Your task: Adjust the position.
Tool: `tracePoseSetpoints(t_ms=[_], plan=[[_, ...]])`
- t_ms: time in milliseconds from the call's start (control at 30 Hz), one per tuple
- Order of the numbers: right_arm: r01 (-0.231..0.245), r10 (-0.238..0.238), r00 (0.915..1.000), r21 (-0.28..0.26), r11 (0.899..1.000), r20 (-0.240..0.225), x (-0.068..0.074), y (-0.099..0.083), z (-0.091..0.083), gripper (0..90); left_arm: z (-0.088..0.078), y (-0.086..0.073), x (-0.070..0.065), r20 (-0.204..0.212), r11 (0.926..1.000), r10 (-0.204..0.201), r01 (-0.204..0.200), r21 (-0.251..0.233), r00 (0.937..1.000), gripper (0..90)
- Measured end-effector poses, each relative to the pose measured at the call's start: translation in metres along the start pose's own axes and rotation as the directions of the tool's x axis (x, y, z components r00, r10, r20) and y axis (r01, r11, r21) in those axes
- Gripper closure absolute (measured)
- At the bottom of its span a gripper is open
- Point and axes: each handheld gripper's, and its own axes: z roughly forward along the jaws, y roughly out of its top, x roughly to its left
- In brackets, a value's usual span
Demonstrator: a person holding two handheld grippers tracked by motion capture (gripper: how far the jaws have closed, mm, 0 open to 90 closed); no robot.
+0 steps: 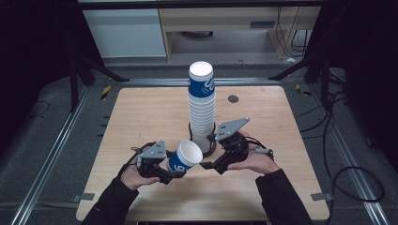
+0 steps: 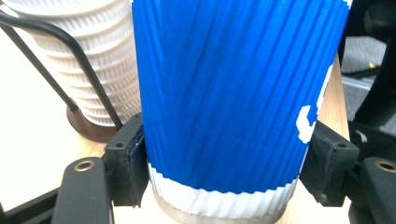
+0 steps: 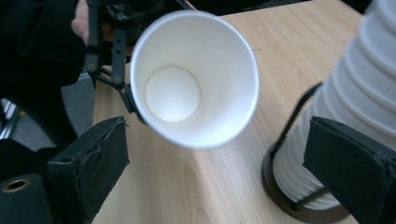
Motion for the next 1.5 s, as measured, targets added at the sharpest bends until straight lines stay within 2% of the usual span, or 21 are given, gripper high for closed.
tracePoseSetpoints(t_ms=[100, 300, 633, 900, 1500], plan=[[-0.028, 0.028, 0.9995, -0.031, 0.999, 0.016, 0.000, -0.010, -0.006, 6.6, -0.003, 0.002, 0.000, -0.006, 0.9988, -0.012, 0.012, -0.047, 0.9999, 27.6], [-0.063, 0.065, 0.9977, -0.080, 0.995, 0.020, 0.002, -0.019, -0.009, 6.6, -0.004, 0.005, -0.003, -0.007, 0.9955, -0.018, 0.018, -0.093, 0.9998, 27.5], [-0.100, 0.098, 0.9950, -0.152, 0.983, -0.017, 0.004, -0.021, -0.003, 6.9, 0.000, 0.008, -0.008, -0.009, 0.9937, -0.014, 0.013, -0.111, 0.9999, 27.5], [-0.106, 0.100, 0.9941, -0.162, 0.981, -0.040, 0.007, -0.016, 0.008, 7.4, 0.001, 0.009, -0.010, -0.015, 0.9918, -0.010, 0.008, -0.127, 0.9998, 27.6], [-0.112, 0.099, 0.9914, -0.172, 0.979, -0.086, 0.007, -0.006, 0.030, 8.0, 0.002, 0.010, -0.012, -0.004, 0.9918, -0.004, 0.003, -0.127, 1.0000, 27.6]])
